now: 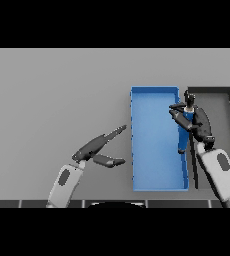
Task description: Pick up the blue pipe and place it into the blue bin.
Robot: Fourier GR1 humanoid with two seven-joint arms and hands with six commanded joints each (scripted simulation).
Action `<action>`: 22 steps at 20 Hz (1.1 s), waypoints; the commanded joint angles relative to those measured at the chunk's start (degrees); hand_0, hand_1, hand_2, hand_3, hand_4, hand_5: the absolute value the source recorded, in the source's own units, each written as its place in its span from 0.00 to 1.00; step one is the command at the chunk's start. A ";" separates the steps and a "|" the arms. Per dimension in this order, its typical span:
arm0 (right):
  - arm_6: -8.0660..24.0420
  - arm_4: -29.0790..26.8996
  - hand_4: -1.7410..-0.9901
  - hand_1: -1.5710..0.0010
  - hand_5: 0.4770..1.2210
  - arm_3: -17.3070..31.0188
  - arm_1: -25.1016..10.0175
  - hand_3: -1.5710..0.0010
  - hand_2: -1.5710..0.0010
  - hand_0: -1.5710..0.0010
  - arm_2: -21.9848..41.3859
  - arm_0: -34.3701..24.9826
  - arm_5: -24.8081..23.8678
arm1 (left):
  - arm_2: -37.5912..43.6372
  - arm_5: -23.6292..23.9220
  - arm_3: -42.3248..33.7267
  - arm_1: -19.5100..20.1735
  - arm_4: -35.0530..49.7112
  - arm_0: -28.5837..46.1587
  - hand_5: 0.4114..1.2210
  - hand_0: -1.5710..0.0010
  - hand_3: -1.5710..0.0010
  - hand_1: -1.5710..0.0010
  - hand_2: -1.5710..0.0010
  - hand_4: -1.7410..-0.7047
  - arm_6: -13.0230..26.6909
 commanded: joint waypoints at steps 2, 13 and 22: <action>-0.02 -1.83 0.00 0.01 1.00 2.11 -2.70 0.46 0.00 0.00 4.72 -0.64 -5.06 | -0.11 -0.21 -0.49 0.00 0.23 0.07 0.01 1.00 1.00 1.00 1.00 0.83 0.25; 0.33 -15.38 0.88 0.91 0.61 7.86 -19.07 0.95 0.91 0.90 30.93 -13.67 -3.99 | -0.41 -0.02 -0.65 -0.34 0.10 0.10 0.02 1.00 1.00 1.00 1.00 0.83 1.70; 0.32 -21.08 0.94 0.99 0.29 10.47 -22.73 0.99 0.99 0.99 43.46 -21.44 -4.95 | -0.36 0.52 -0.18 -0.21 -0.62 0.06 0.02 1.00 1.00 1.00 1.00 0.82 1.06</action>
